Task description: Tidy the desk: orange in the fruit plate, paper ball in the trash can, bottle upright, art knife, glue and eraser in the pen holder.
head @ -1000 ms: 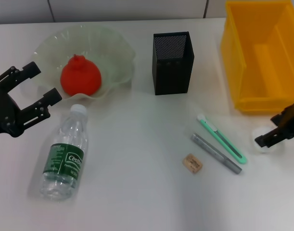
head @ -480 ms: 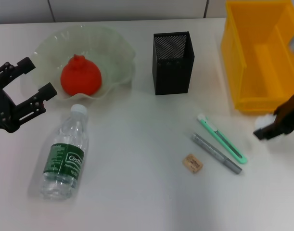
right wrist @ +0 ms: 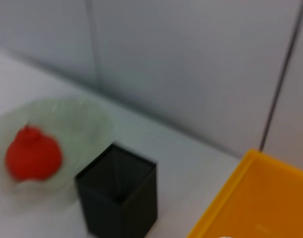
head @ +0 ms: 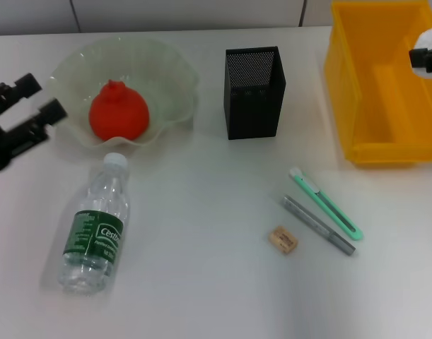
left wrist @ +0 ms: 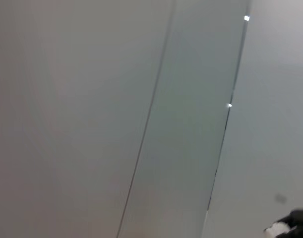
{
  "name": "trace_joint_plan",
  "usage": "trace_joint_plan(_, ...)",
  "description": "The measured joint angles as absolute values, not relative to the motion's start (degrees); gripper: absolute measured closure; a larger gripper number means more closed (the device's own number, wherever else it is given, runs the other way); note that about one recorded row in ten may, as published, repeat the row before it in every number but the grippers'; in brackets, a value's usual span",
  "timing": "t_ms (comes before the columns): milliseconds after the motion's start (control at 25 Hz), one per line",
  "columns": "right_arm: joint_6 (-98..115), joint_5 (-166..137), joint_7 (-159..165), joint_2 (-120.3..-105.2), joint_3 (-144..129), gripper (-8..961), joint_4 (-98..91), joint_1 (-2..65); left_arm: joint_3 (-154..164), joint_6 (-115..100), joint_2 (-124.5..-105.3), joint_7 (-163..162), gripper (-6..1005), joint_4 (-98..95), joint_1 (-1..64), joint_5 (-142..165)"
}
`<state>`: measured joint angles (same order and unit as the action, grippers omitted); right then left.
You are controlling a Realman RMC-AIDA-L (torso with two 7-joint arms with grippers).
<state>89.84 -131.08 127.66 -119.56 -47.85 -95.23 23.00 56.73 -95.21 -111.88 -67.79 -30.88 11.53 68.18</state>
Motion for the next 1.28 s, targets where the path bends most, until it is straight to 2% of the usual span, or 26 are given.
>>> trace_joint_plan(160, 79.14, -119.58, 121.57, -119.52, -51.23, 369, -89.01, 18.04, 56.06, -95.26, -109.73, -86.74, 220, -38.80, 9.67, 70.11)
trace_joint_plan(440, 79.08, -96.28, 101.97, -119.32, -48.05, 164, -71.34, 15.38, 49.45, -96.02, -109.12, -118.43, 220, -56.58, 12.37, 90.00)
trace_joint_plan(560, 88.50, -88.35, 91.03, -119.19, -43.55, 130, -60.42, 15.27, 49.33, -96.45, -110.43, -131.43, 220, -67.45, 15.17, 103.51)
trace_joint_plan(640, 94.34, -86.93, 85.09, -118.99, -40.82, 118, -54.41, 15.63, 49.60, -96.82, -112.25, -138.22, 220, -73.78, 17.54, 112.62)
trace_joint_plan(800, 103.38, -90.19, 74.89, -117.06, -39.29, 119, -42.91, 15.94, 49.87, -97.43, -116.69, -148.43, 219, -79.33, 23.48, 128.26)
trace_joint_plan(880, 105.66, -92.57, 70.55, -116.29, -39.39, 119, -38.11, 15.97, 50.20, -97.18, -117.89, -150.44, 219, -79.12, 26.05, 133.22)
trace_joint_plan(1000, 106.88, -97.10, 66.38, -115.97, -39.54, 119, -33.89, 16.39, 53.58, -94.88, -118.76, -153.27, 220, -77.32, 29.49, 139.75)
trace_joint_plan(1280, 106.91, -104.19, 65.26, -116.61, -39.35, 120, -32.69, 17.22, 64.59, -85.63, -118.64, -158.62, 219, -73.63, 30.21, 144.11)
